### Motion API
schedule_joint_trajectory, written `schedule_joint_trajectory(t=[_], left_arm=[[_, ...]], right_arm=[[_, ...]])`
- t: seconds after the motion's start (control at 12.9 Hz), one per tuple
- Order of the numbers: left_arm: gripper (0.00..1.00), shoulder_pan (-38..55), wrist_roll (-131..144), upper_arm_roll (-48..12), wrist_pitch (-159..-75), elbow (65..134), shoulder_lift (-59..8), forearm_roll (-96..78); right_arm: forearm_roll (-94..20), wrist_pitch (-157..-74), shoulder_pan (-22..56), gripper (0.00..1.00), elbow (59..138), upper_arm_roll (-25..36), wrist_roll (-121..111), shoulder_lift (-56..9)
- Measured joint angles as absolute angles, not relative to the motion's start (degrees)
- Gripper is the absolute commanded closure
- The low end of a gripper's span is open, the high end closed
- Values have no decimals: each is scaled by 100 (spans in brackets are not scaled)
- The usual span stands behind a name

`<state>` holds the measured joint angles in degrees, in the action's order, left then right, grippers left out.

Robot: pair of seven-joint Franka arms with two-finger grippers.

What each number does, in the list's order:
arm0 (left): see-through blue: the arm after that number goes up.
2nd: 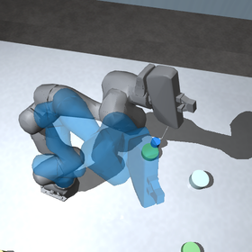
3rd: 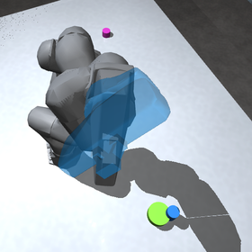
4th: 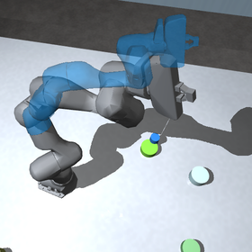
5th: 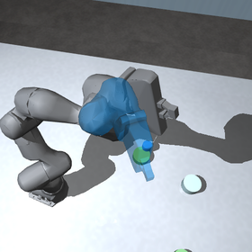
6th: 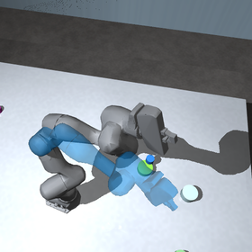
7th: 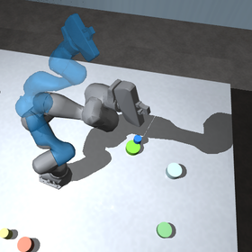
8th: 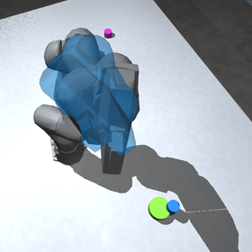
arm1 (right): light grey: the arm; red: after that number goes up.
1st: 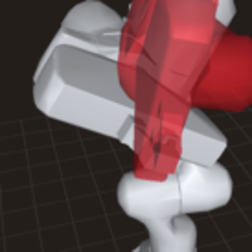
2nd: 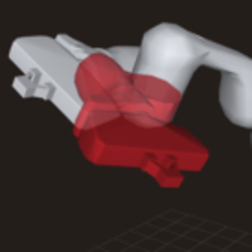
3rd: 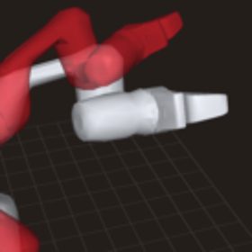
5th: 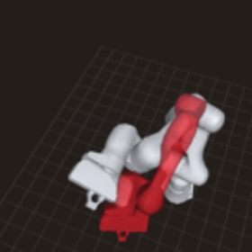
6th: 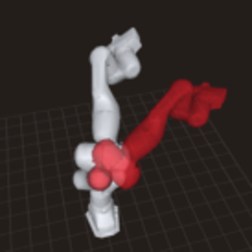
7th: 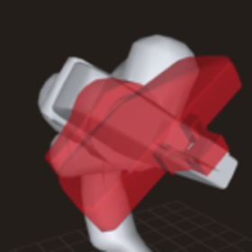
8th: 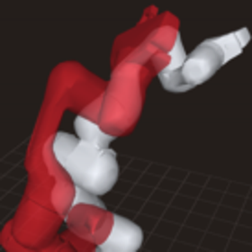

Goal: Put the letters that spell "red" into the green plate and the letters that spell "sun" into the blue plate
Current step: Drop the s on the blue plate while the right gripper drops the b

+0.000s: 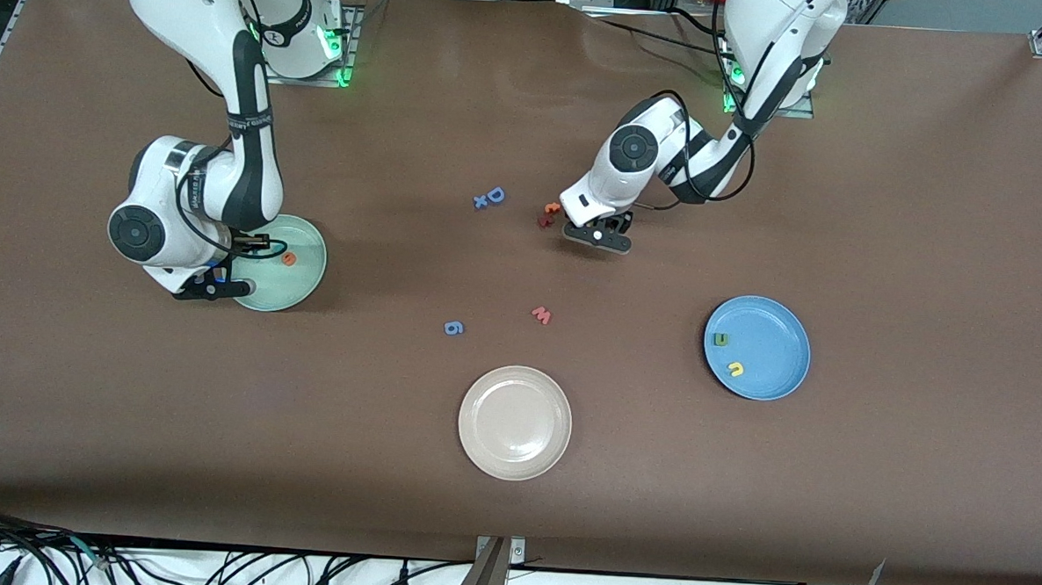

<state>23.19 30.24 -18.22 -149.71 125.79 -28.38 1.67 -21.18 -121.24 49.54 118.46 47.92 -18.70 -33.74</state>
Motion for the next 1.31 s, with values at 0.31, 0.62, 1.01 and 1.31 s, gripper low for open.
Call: schedule_joint_trajectory(t=[0.31, 0.62, 1.01, 1.31], left_arm=[[94, 2025, 2207, -1363, -14959, 12563, -2562, 168], [96, 1969, 2091, -1241, -14918, 12544, -2230, 168], [95, 1361, 1924, -1048, -14854, 12425, -1766, 168], [90, 1060, 545, -273, -14812, 12459, -1771, 168]], right_arm=[[-2242, -12277, 4956, 0, 11734, 4670, -1859, -3592], [-2260, -11529, 4961, 0, 11079, 4733, -1848, -3549], [-2262, -9636, 4966, 0, 9494, 5399, -1853, -3429], [-2121, -8788, 4975, 0, 8552, 5589, -1802, -3287]])
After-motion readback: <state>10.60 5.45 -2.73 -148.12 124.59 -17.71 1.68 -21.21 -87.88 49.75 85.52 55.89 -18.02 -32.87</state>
